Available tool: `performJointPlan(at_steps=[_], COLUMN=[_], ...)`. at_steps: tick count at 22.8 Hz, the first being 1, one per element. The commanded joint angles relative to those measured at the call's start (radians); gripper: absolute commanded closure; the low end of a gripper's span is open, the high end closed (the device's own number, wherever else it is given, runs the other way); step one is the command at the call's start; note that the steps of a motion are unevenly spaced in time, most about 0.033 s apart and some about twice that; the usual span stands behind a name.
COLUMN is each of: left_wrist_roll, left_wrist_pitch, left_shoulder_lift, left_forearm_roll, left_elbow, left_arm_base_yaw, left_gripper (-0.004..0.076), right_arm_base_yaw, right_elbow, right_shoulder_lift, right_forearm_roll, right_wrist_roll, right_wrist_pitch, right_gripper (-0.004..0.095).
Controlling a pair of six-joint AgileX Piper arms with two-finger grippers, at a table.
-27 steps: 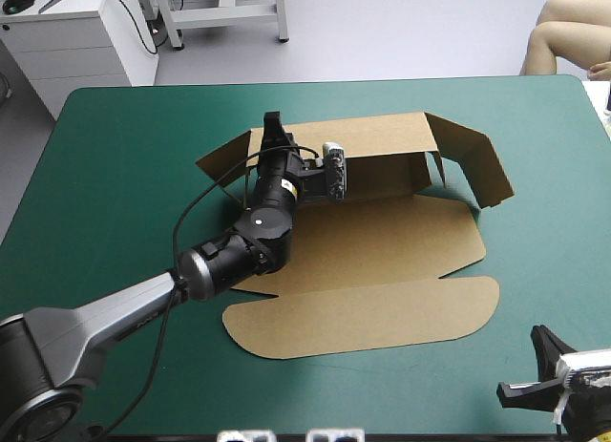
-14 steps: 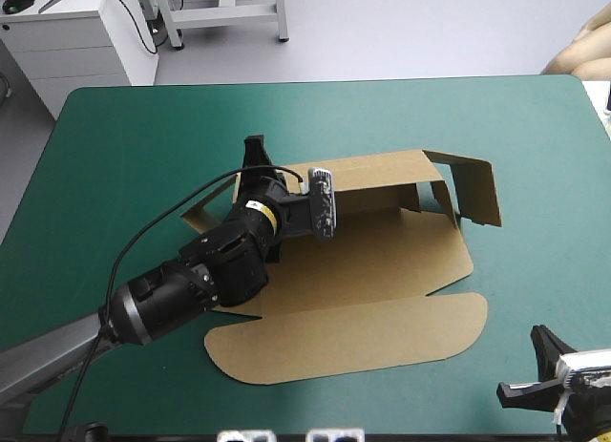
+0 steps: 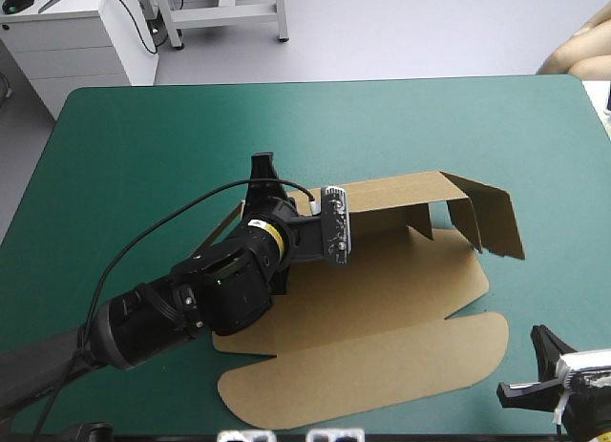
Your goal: Fold the box
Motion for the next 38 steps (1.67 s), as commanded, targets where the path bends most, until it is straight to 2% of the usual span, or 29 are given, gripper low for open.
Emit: performJointPlan(at_steps=[1,4,10,14,19,21,24,29,34,38], left_wrist_roll=[0.031,0.055,0.078,0.149,0.144,0.109,-0.027,-0.046,-0.101,-0.288], left_wrist_pitch=[-0.006,-0.030,-0.200,-0.211,-0.267,-0.274,-0.290,-0.305,-0.311,-0.318], left_shoulder_lift=[-0.041,-0.032,-0.002,0.102,0.197,0.220,0.226,0.224,0.222,0.215], left_forearm_roll=[0.038,0.022,-0.025,0.011,0.173,0.204,0.223,0.237,0.327,0.543], left_elbow=[-0.068,-0.066,-0.064,-0.064,-0.064,-0.064,-0.064,-0.059,0.021,0.106], left_arm_base_yaw=[-0.009,0.042,0.205,0.257,0.257,0.257,0.257,0.257,0.257,0.245], left_gripper=[0.0732,0.0731,0.0731,0.0732,0.0732,0.0732,0.0732,0.0732,0.0732,0.0732], right_arm_base_yaw=[-0.004,-0.004,-0.004,-0.004,-0.004,-0.004,-0.004,-0.004,-0.004,-0.004], right_elbow=[-0.022,-0.022,-0.022,-0.022,-0.022,-0.022,-0.022,-0.022,-0.022,-0.022], right_shoulder_lift=[-0.022,-0.022,-0.022,-0.022,-0.022,-0.022,-0.022,-0.022,-0.022,-0.022], right_forearm_roll=[0.003,0.003,0.003,0.003,0.003,0.003,0.003,0.003,0.003,0.003], right_wrist_roll=[-0.008,-0.008,-0.008,-0.008,-0.008,-0.008,-0.008,-0.008,-0.008,-0.008], right_wrist_pitch=[-0.078,-0.078,-0.078,-0.078,-0.078,-0.078,-0.078,-0.078,-0.078,-0.078], right_gripper=[0.0922,0.0922,0.0922,0.0922,0.0922,0.0922,0.0922,0.0922,0.0922,0.0922])
